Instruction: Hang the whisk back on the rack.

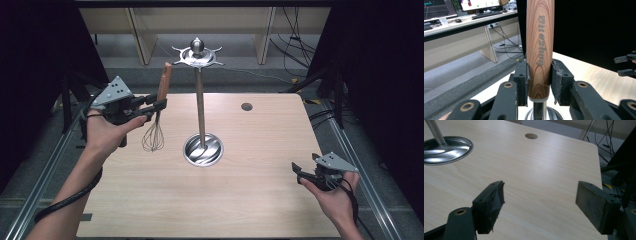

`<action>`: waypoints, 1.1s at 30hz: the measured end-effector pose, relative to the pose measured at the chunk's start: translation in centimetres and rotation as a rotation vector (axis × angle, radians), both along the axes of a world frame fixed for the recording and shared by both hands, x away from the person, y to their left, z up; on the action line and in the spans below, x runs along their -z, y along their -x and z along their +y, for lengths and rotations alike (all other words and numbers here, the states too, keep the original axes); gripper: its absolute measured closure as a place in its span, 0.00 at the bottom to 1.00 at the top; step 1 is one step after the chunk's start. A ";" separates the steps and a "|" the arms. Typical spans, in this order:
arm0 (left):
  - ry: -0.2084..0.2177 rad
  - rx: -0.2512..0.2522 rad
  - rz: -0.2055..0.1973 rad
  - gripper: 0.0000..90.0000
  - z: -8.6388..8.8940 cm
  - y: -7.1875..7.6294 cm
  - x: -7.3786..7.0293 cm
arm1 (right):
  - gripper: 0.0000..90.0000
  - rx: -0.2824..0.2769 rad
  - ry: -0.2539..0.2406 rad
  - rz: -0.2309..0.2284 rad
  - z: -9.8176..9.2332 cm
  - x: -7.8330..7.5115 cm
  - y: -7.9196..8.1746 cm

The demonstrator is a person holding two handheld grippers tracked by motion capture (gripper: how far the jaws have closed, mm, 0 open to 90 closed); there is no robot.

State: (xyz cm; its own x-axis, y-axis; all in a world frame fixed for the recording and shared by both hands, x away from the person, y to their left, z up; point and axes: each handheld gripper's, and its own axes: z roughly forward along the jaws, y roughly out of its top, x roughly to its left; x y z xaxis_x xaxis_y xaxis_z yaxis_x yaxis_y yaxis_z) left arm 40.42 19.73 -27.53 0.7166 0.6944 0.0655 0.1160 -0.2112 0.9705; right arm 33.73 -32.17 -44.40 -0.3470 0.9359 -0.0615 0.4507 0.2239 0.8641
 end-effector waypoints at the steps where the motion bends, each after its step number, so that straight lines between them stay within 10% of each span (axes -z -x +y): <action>1: -0.003 0.000 -0.002 0.76 0.0 0.0 -0.1 | 0.26 0.000 0.000 0.000 0.0 0.0 0.0; 33: -0.023 0.011 0.002 0.76 -0.2 -0.4 -1.2 | 0.26 -0.003 -0.002 0.004 0.1 0.1 -0.1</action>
